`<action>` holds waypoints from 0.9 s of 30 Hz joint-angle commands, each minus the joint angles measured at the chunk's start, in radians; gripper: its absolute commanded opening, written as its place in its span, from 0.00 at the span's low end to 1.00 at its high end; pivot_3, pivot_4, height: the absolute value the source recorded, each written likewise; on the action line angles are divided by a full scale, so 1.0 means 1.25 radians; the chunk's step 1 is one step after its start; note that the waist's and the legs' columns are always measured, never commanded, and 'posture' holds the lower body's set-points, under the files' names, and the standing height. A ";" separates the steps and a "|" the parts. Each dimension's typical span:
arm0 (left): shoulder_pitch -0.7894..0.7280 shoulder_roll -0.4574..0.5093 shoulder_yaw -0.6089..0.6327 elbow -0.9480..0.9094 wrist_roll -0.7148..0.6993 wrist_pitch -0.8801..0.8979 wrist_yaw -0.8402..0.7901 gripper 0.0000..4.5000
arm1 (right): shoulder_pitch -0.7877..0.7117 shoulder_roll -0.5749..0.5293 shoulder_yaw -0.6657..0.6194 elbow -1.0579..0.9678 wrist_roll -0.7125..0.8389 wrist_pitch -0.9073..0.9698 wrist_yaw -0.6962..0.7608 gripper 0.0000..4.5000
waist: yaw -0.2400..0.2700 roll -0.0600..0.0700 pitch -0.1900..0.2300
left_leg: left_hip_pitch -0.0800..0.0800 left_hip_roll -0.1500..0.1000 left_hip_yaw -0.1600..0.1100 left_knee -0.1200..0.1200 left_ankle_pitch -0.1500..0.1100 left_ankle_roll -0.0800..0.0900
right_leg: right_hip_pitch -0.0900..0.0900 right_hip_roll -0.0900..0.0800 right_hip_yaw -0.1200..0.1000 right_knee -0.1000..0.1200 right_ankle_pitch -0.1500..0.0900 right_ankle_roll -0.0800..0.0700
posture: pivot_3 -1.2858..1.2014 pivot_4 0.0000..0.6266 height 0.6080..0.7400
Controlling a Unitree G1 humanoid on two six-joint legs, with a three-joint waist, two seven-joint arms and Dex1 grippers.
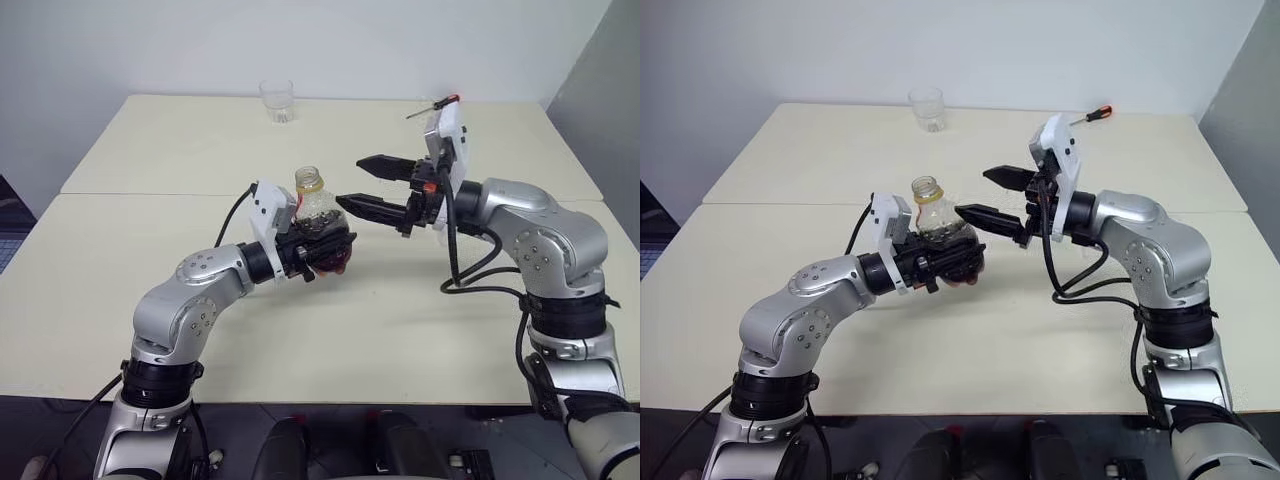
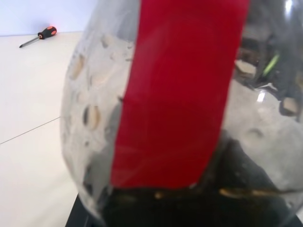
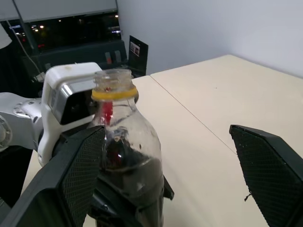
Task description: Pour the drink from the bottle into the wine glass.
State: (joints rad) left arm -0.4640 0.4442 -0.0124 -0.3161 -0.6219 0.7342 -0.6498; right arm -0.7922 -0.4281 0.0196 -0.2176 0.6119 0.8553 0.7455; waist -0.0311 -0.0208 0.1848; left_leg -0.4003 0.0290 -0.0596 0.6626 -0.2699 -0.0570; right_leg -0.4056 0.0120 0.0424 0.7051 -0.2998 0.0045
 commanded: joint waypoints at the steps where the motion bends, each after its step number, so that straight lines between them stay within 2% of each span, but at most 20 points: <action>1: -0.008 -0.003 0.015 -0.040 -0.008 -0.015 0.003 0.44 | 0.000 -0.005 -0.028 -0.044 0.011 0.001 -0.029 0.99 | 0.000 0.000 0.000 | 0.000 0.000 0.000 0.000 0.000 0.000 | 0.000 0.000 0.000 0.000 0.000 0.000 | 0.52 0.24 1.00; 14: 0.014 -0.006 0.024 -0.035 0.009 -0.035 0.026 0.44 | 0.028 -0.011 -0.043 -0.070 0.010 0.002 -0.100 0.99 | 0.000 0.000 0.000 | 0.000 0.000 0.000 0.000 0.000 0.000 | 0.000 0.000 0.000 0.000 0.000 0.000 | 0.52 0.24 1.00; 27: 0.028 -0.032 0.044 -0.004 0.064 -0.080 0.109 0.44 | 0.060 -0.010 -0.070 -0.177 0.156 0.091 -0.105 0.99 | 0.000 0.000 0.000 | 0.000 0.000 0.000 0.000 0.000 0.000 | 0.000 0.000 0.000 0.000 0.000 0.000 | 0.52 0.24 1.00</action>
State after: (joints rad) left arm -0.4261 0.4142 0.0113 -0.3026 -0.5594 0.6778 -0.5360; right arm -0.7232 -0.4303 -0.0555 -0.3910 0.7769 0.9688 0.6179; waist -0.0312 -0.0209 0.1848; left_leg -0.4003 0.0290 -0.0594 0.6623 -0.2699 -0.0569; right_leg -0.4055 0.0126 0.0425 0.7049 -0.2998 0.0045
